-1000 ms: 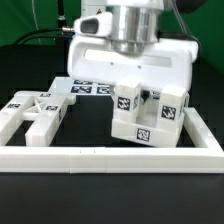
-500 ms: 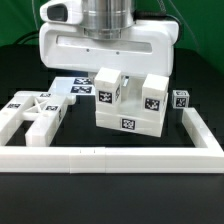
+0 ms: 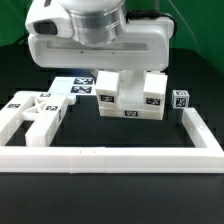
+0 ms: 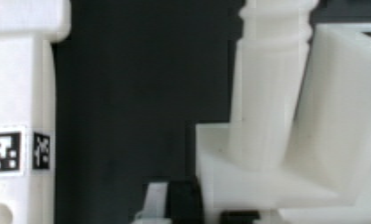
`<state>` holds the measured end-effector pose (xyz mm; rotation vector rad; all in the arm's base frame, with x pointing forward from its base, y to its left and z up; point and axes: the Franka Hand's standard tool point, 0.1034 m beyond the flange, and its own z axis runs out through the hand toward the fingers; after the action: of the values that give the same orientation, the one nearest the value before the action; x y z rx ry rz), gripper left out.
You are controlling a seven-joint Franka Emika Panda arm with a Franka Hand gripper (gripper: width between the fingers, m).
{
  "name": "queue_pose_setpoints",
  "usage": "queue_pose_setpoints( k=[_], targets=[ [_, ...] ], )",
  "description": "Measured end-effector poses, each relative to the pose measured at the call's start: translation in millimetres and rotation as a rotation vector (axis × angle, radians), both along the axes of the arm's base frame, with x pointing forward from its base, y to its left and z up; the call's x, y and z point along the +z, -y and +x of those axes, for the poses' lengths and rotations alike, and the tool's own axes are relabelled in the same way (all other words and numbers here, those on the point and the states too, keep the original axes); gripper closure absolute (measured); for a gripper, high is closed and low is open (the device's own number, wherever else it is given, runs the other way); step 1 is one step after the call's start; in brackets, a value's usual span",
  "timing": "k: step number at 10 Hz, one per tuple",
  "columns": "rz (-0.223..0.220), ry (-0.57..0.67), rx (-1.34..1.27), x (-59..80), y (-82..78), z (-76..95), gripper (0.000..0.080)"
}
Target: Assemble chair
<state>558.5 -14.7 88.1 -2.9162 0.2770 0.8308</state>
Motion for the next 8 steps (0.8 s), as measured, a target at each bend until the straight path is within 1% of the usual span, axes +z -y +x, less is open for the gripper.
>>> queue_pose_setpoints(
  k=[1, 2, 3, 4, 5, 6, 7, 8],
  targets=[
    [-0.001, -0.040, 0.001, -3.2, 2.3, -1.6, 0.0767],
    [0.013, -0.126, 0.002, -3.7, 3.1, -9.9, 0.0767],
    [0.021, -0.191, 0.002, -6.8, 5.9, -11.2, 0.0767],
    [0.024, -0.218, 0.005, -10.3, 7.4, -9.8, 0.0767],
    [0.033, -0.284, 0.000, -12.2, 7.3, -16.3, 0.0767],
    [0.026, -0.377, -0.022, -13.4, 8.5, -23.2, 0.0767],
    [0.017, -0.447, -0.037, -15.9, 10.6, -25.2, 0.0767],
    [0.009, -0.475, -0.046, -21.5, 13.1, -25.2, 0.0767]
  ],
)
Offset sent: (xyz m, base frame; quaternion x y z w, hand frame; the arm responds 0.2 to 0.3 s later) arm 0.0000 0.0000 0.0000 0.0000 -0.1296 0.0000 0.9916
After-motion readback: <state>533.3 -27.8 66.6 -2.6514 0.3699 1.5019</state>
